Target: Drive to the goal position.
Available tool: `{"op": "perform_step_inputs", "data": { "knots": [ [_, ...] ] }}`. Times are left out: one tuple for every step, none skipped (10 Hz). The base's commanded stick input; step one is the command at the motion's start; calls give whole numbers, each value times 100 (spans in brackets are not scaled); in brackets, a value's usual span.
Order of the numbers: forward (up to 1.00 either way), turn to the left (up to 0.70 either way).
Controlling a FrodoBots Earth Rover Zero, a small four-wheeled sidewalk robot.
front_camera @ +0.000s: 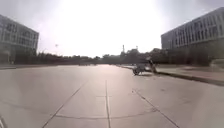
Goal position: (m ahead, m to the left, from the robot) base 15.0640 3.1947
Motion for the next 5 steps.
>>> {"op": "perform_step_inputs", "data": {
  "knots": [
    [100,0],
    [100,0],
    [100,0],
    [100,0],
    [100,0]
  ]
}}
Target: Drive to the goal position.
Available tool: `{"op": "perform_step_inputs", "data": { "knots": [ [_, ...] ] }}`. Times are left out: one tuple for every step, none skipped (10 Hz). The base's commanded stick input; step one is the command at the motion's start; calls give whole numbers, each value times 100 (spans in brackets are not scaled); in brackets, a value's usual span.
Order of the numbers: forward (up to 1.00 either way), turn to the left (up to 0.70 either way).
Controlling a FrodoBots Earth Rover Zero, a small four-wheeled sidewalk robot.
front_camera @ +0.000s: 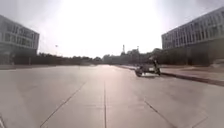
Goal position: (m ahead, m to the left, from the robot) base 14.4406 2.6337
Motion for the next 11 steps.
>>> {"op": "perform_step_inputs", "data": {
  "knots": [
    [100,0],
    [100,0],
    [100,0],
    [100,2],
    [100,32],
    [100,40],
    [100,27],
    [100,10],
    [100,0],
    [100,0],
    [100,0]
  ]
}}
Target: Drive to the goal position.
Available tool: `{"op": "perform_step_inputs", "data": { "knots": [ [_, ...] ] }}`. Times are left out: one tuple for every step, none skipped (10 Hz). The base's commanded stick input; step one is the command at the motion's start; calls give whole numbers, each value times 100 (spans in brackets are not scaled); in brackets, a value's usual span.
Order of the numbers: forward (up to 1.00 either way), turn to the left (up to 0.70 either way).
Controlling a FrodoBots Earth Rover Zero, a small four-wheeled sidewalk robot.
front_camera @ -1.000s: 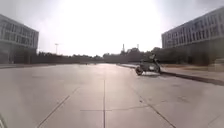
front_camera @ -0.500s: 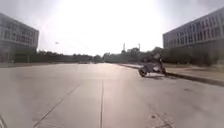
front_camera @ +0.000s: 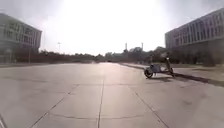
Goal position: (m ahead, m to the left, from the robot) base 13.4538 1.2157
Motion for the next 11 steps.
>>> {"op": "perform_step_inputs", "data": {
  "knots": [
    [100,0],
    [100,0],
    [100,0],
    [100,0],
    [100,0],
    [100,0],
    [100,0],
    [100,0],
    [100,0],
    [100,0],
    [100,0]
  ]
}}
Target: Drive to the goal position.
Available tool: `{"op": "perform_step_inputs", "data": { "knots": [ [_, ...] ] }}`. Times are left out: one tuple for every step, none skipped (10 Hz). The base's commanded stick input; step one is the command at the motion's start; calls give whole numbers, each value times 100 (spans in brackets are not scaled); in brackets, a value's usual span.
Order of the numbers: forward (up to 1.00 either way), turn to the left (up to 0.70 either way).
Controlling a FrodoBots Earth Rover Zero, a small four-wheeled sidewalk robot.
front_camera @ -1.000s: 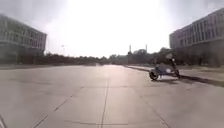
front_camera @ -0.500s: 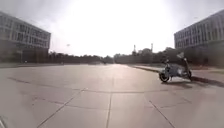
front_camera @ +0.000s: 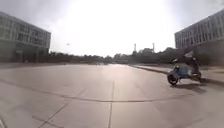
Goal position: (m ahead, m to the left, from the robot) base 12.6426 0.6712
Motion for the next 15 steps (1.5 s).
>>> {"op": "perform_step_inputs", "data": {
  "knots": [
    [100,0],
    [100,0],
    [100,0],
    [100,0],
    [100,0],
    [100,0],
    [100,0],
    [100,0],
    [100,0],
    [100,0],
    [100,0],
    [100,0],
    [100,0],
    [100,0],
    [100,0]
  ]
}}
